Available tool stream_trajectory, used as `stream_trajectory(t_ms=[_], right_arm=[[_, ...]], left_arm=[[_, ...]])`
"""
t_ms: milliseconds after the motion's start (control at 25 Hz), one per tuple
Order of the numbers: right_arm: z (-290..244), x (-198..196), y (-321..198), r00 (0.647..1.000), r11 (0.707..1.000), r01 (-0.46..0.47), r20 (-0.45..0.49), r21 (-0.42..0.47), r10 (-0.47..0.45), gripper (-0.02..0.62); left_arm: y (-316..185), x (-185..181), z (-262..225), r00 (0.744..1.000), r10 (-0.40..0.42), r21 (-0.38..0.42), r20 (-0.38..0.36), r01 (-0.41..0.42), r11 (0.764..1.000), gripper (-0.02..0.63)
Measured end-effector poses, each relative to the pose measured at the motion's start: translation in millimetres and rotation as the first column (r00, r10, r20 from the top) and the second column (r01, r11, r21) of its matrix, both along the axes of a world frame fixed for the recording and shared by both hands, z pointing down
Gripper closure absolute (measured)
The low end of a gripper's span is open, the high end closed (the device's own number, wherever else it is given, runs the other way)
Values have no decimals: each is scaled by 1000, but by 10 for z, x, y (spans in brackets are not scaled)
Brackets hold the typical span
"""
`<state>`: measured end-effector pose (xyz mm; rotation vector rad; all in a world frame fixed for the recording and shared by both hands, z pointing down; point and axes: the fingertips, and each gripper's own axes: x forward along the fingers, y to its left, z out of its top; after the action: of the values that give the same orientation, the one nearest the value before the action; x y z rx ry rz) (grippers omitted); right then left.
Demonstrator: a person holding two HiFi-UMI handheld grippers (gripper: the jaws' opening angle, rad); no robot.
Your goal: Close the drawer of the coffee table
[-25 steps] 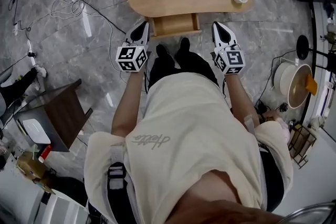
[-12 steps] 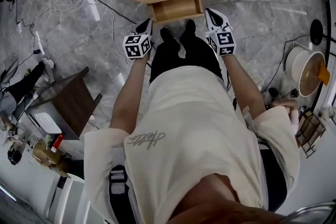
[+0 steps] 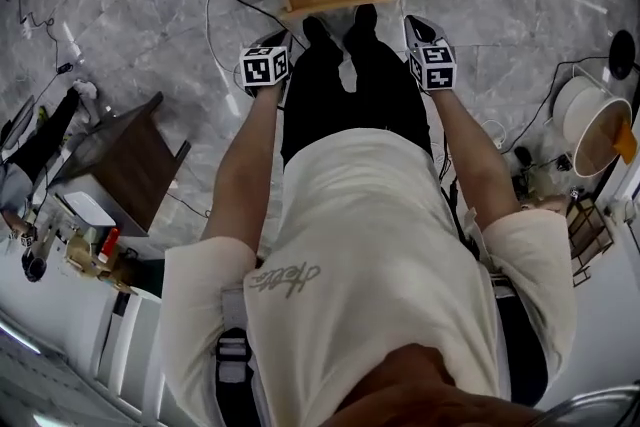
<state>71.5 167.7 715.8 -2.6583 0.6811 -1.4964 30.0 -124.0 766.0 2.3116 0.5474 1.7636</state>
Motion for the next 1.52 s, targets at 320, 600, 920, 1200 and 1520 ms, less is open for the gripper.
stream_trajectory(t_ms=[320,600,920,1200,1520], right_arm=[[1122,-213,245,952,993,114,283,25,-117,600],[1860,-299,50,867,960,259,414,103,-278,600],[2960,-369,-61,835,995,67,541,78,-99,600],[3518,-547,-250,817,995,-42,577,94,-21,600],[3789,-329,-392,848,993,-8,527,116,-55,600]], left_arm=[[200,-204,731,985,56,8,162,-58,998,601],[251,-334,1378,974,81,6,212,-84,996,601],[108,-303,2303,965,54,54,257,-70,996,601],[24,-371,2949,959,34,54,282,-51,997,601],[-25,-453,3351,957,-17,66,288,-2,998,601]])
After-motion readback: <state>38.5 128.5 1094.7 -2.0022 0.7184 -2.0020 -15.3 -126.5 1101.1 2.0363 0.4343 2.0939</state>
